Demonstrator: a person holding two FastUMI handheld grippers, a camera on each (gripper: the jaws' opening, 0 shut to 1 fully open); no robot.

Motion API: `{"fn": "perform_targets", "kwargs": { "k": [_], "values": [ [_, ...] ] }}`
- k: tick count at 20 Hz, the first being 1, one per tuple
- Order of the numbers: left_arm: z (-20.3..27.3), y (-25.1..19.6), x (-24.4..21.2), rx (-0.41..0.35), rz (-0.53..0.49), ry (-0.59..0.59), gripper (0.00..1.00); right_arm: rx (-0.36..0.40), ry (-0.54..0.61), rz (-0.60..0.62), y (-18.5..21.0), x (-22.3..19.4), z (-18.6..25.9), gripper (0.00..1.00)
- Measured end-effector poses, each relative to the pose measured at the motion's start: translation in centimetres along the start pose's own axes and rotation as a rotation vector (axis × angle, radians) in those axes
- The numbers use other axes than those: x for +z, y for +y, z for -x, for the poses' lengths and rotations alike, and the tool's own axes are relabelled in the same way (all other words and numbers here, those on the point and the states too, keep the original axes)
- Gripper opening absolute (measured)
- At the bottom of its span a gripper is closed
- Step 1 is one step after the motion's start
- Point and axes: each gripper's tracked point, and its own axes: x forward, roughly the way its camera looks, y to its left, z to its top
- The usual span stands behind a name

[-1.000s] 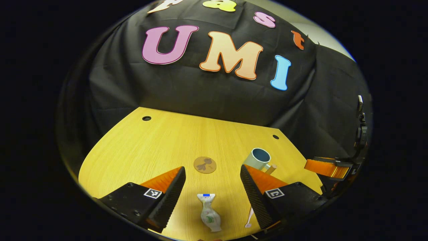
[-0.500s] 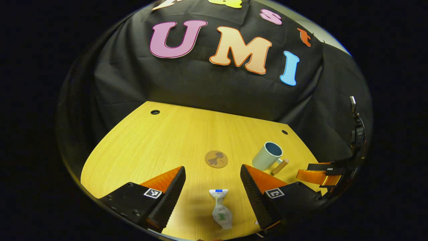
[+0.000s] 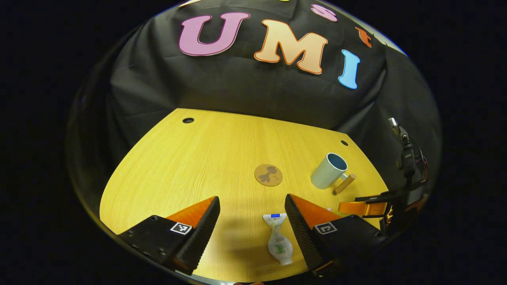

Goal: Put the toothbrush and toothpaste on the desktop into the cup, then pick up the cup and place it on the coaster on the desktop.

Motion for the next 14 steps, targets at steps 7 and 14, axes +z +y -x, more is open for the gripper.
{"fn": "perform_targets", "kwargs": {
  "k": [7, 14],
  "values": [
    [-1.3, 0.3, -1.4, -0.029, -0.026, 0.071, 0.96, -0.061, 0.132, -0.051, 0.4, -2.5, -2.8, 0.85],
    [-2.2, 0.1, -2.0, -0.048, -0.015, 0.113, 0.96, -0.092, 0.195, -0.087, 0.4, -3.0, -4.5, 0.63]
  ]
}}
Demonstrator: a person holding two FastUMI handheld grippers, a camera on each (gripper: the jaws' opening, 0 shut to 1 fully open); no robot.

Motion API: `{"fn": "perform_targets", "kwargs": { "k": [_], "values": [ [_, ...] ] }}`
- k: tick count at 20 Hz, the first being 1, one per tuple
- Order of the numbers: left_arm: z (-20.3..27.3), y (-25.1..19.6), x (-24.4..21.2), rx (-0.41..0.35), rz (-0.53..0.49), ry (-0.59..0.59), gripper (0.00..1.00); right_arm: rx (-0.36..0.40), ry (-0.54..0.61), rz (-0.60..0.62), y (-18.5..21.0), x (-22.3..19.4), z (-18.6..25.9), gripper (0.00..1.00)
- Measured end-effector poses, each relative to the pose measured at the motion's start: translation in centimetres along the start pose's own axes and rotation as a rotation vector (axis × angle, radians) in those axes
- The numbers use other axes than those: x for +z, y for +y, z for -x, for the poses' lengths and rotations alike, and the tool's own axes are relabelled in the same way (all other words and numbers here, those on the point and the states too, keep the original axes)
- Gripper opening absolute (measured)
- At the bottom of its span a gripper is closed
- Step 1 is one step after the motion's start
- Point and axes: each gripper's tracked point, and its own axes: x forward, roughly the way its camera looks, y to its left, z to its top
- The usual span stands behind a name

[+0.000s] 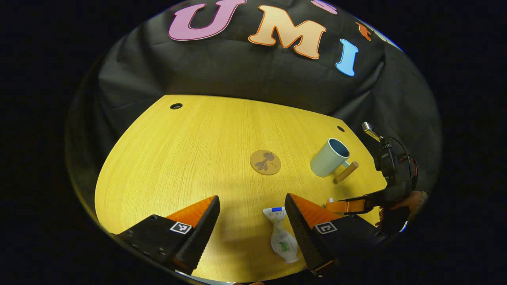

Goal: Put the toothbrush and toothpaste on the desktop into the cup, then pick up the cup and place it on the coaster on the desktop.

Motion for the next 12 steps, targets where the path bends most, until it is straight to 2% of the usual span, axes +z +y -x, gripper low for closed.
{"fn": "perform_targets", "kwargs": {
  "k": [1, 2, 3, 4, 5, 8, 10, 11, 12],
  "values": [
    [-0.22, 0.19, 0.08, 0.003, -0.001, 0.003, 0.96, -0.001, 0.011, 0.009, 0.05, -0.24, -0.25, 0.48],
    [-0.18, 0.43, -0.02, 0.009, -0.004, 0.007, 0.96, -0.007, 0.020, 0.017, -0.03, -0.42, -0.36, 0.49],
    [-0.19, 0.64, -0.02, 0.015, -0.007, 0.009, 0.96, -0.010, 0.029, 0.020, 0.05, -0.53, -0.29, 0.39],
    [-0.36, 0.67, -0.10, 0.021, -0.010, 0.007, 0.96, -0.008, 0.023, 0.025, 0.07, -0.35, -0.34, 0.36],
    [-0.46, 0.74, -0.15, 0.026, -0.012, 0.008, 0.96, -0.017, 0.025, 0.031, -0.09, -0.39, -0.45, 0.45],
    [-0.60, 0.76, -0.31, 0.032, -0.008, 0.013, 0.96, -0.036, 0.020, 0.037, -0.58, -0.06, -0.24, 0.17],
    [-0.67, 0.66, -0.50, 0.036, -0.004, 0.021, 0.96, -0.043, 0.019, 0.042, -0.81, -0.22, -0.44, 0.18],
    [-0.68, 0.62, -0.58, 0.038, -0.004, 0.030, 0.96, -0.036, 0.021, 0.048, -0.73, -0.19, -0.35, 0.14],
    [-0.76, 0.60, -0.89, 0.041, 0.000, 0.041, 0.96, -0.029, 0.025, 0.051, -0.76, -0.27, -0.48, 0.14]
  ]
}}
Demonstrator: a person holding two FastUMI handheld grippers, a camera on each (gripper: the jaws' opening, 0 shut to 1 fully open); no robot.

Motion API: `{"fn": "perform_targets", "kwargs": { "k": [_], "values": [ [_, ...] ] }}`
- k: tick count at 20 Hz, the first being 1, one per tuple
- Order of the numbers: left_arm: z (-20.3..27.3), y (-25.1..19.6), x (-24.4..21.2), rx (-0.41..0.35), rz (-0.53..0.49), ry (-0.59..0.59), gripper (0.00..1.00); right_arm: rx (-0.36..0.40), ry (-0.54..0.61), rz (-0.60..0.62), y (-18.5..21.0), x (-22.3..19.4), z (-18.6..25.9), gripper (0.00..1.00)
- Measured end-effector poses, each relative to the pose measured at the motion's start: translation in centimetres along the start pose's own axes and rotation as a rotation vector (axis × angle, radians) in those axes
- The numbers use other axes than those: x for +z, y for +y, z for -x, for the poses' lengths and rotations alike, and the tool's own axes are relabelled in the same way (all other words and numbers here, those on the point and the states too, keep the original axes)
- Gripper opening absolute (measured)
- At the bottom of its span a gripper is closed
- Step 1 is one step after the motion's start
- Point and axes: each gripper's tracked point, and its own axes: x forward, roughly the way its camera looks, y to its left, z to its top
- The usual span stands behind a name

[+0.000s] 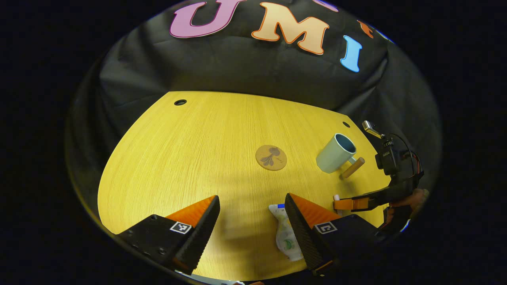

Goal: Put the toothbrush and toothpaste on the desktop into the cup, then pick up the cup and place it on the coaster on the desktop.

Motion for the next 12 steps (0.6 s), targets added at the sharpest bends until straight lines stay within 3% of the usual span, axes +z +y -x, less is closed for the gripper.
{"fn": "perform_targets", "kwargs": {
  "k": [5, 12],
  "values": [
    [0.0, -2.0, -2.6, -0.015, 0.049, 0.130, 0.95, 0.033, -0.010, 0.023, -0.1, 0.0, 0.1, 0.04],
    [-1.5, -4.8, -6.8, 0.017, 0.113, 0.344, 0.95, 0.083, -0.061, 0.047, -0.9, -0.3, 1.5, 0.05]
  ]
}}
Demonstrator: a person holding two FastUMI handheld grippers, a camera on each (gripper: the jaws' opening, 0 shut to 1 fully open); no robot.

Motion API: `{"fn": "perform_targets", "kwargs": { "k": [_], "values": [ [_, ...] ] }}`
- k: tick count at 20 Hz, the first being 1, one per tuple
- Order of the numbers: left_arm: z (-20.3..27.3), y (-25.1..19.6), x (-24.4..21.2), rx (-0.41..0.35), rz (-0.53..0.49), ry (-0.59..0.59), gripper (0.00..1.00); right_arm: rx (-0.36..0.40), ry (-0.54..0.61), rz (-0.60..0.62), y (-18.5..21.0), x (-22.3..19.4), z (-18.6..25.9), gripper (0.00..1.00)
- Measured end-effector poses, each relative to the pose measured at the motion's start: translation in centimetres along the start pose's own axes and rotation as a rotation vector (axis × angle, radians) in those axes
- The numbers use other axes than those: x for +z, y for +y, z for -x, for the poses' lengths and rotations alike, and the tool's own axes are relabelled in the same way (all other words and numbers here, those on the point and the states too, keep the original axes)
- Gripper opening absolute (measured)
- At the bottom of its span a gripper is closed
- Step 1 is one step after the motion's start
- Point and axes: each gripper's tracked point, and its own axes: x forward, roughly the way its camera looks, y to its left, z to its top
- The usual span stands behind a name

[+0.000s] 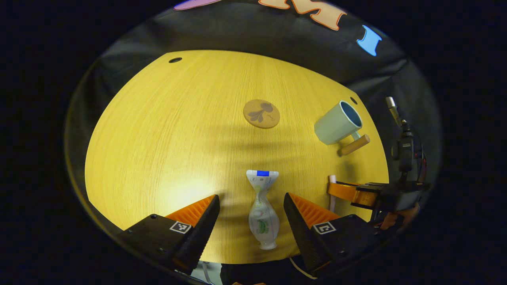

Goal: Put the toothbrush and toothpaste on the desktop into the cup, then pick up the cup and place it on the coaster on the desktop.

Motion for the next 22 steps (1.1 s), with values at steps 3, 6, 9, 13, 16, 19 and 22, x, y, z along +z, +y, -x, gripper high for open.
{"fn": "perform_targets", "kwargs": {
  "k": [3, 6, 9, 13, 16, 19, 22],
  "values": [
    [-0.9, -0.6, -0.4, 0.014, 0.012, 0.062, 0.94, 0.022, -0.032, -0.027, -1.2, 0.3, 1.5, 0.05],
    [-1.8, -1.0, -0.7, 0.027, 0.016, 0.107, 0.91, 0.014, -0.078, -0.051, -3.7, 0.9, 3.0, 0.05],
    [-3.0, -0.8, -0.8, 0.065, 0.004, 0.149, 0.75, -0.007, -0.103, -0.068, -6.4, 1.2, 3.9, 0.05],
    [-4.0, -1.0, -0.7, 0.101, -0.002, 0.180, 0.48, -0.034, -0.113, -0.082, -9.6, 1.6, 4.3, 0.05],
    [-4.3, -1.0, -1.0, 0.118, -0.021, 0.211, 0.37, -0.042, -0.117, -0.102, -11.2, 2.0, 4.2, 0.05],
    [-4.8, -1.2, -0.9, 0.118, -0.022, 0.224, 0.26, -0.036, -0.122, -0.105, -12.0, 2.4, 4.4, 0.05],
    [-4.8, -1.1, -0.9, 0.114, -0.040, 0.230, 0.17, -0.030, -0.126, -0.101, -12.4, 2.7, 4.5, 0.05]
  ]
}}
